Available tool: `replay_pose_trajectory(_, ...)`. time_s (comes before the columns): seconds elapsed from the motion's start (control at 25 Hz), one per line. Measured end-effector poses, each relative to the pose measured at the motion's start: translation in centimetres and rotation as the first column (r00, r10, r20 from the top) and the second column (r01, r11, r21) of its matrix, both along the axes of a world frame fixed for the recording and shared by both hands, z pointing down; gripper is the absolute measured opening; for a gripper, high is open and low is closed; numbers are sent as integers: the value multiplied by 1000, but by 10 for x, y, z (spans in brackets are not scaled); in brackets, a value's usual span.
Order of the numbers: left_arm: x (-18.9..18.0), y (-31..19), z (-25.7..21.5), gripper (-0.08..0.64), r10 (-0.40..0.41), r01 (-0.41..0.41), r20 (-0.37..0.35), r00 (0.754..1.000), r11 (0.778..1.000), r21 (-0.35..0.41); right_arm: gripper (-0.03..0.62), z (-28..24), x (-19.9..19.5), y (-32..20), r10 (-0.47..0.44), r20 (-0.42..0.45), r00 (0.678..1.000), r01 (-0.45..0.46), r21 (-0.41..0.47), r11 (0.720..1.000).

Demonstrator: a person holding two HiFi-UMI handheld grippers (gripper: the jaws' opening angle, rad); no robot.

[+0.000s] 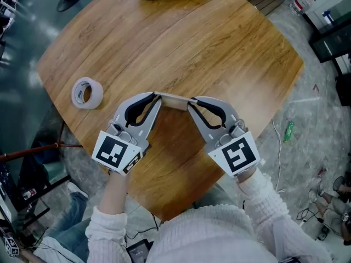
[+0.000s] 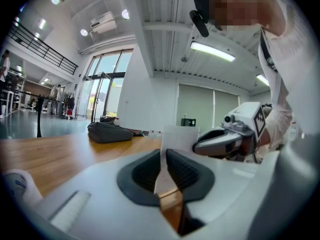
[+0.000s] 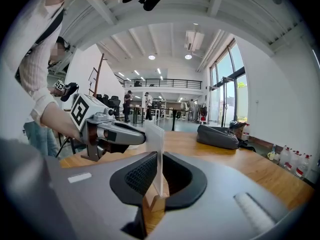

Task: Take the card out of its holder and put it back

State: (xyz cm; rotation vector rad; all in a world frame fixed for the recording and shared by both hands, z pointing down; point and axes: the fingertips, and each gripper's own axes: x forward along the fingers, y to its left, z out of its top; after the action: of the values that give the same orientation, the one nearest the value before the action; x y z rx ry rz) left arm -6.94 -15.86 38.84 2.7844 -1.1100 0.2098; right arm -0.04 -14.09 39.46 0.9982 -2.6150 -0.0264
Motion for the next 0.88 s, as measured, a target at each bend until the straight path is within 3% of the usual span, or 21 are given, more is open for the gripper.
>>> replay_pose_trajectory(0.88,1,-1,40,43,-7,8,13,1000,996,-86,41,40,0,-1,43,5,999,-42,-115,992)
